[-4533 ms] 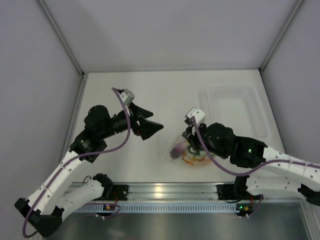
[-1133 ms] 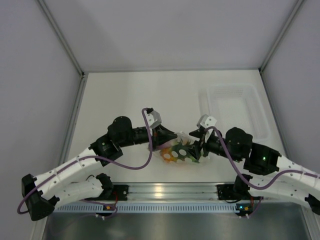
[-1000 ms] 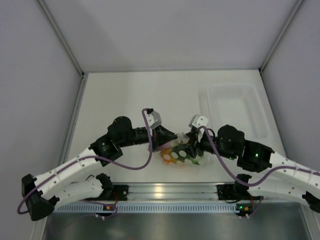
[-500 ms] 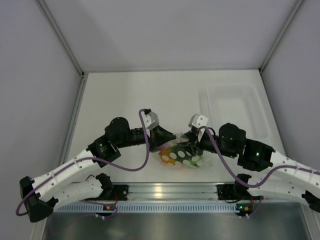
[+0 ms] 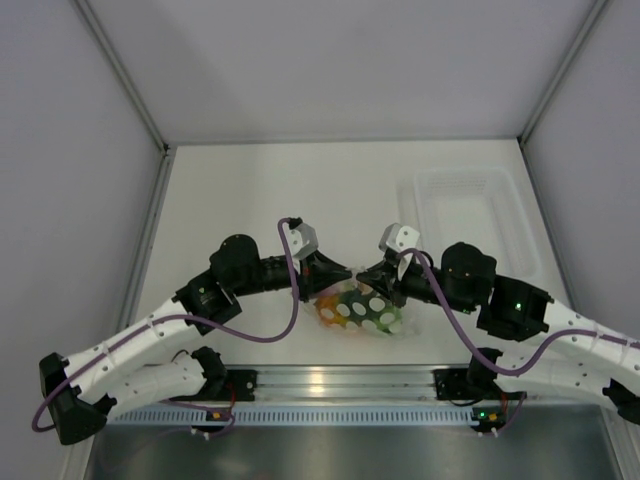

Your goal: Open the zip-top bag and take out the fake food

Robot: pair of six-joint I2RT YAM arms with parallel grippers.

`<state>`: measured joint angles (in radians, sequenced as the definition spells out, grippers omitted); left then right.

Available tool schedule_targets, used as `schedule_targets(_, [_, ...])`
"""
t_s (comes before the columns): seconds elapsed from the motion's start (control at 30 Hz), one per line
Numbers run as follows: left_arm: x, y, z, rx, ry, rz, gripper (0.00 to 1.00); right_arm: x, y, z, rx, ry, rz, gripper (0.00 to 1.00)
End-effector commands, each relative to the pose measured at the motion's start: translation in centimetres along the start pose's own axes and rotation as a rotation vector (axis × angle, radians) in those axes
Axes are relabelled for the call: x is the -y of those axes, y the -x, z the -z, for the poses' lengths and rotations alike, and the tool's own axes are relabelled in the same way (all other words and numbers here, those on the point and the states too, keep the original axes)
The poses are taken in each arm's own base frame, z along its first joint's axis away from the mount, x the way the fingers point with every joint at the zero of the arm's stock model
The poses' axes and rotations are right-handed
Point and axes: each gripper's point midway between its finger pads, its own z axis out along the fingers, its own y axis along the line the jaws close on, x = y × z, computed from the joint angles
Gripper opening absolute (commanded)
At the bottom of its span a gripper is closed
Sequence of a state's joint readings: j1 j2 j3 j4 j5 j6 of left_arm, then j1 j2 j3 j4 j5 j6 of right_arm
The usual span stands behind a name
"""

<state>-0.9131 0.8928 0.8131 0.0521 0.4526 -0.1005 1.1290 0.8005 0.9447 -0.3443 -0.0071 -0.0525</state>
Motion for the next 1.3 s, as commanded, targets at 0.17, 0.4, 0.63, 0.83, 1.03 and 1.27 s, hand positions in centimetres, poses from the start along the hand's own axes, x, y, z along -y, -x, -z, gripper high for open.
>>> schedule_targets(0.17, [-0.4, 3.3, 0.3, 0.105, 0.039, -0.048, 0.37, 0.0, 3.4, 0.3, 0.100, 0.012, -0.001, 0.00])
schedule_targets(0.4, [1.1, 5.7, 0.2, 0.138, -0.041, -0.080, 0.65, -0.3, 2.8, -0.5, 0.057, 0.037, 0.021, 0.00])
schedule_targets(0.63, [3.0, 5.8, -0.3, 0.116, -0.170, -0.077, 0.52, -0.4, 3.6, -0.1, 0.078, 0.042, 0.014, 0.00])
schedule_targets(0.83, [3.3, 5.2, -1.0, 0.090, -0.213, -0.075, 0.42, -0.8, 3.9, 0.3, 0.089, 0.065, 0.014, 0.00])
schedule_targets(1.03, [3.4, 4.6, -0.9, 0.081, -0.215, -0.072, 0.28, -0.6, 3.7, 0.3, 0.079, 0.052, 0.012, 0.00])
schedule_targets(1.27, [3.2, 4.5, -1.0, 0.077, -0.207, -0.062, 0.00, -0.7, 3.8, 0.4, 0.087, 0.056, 0.009, 0.00])
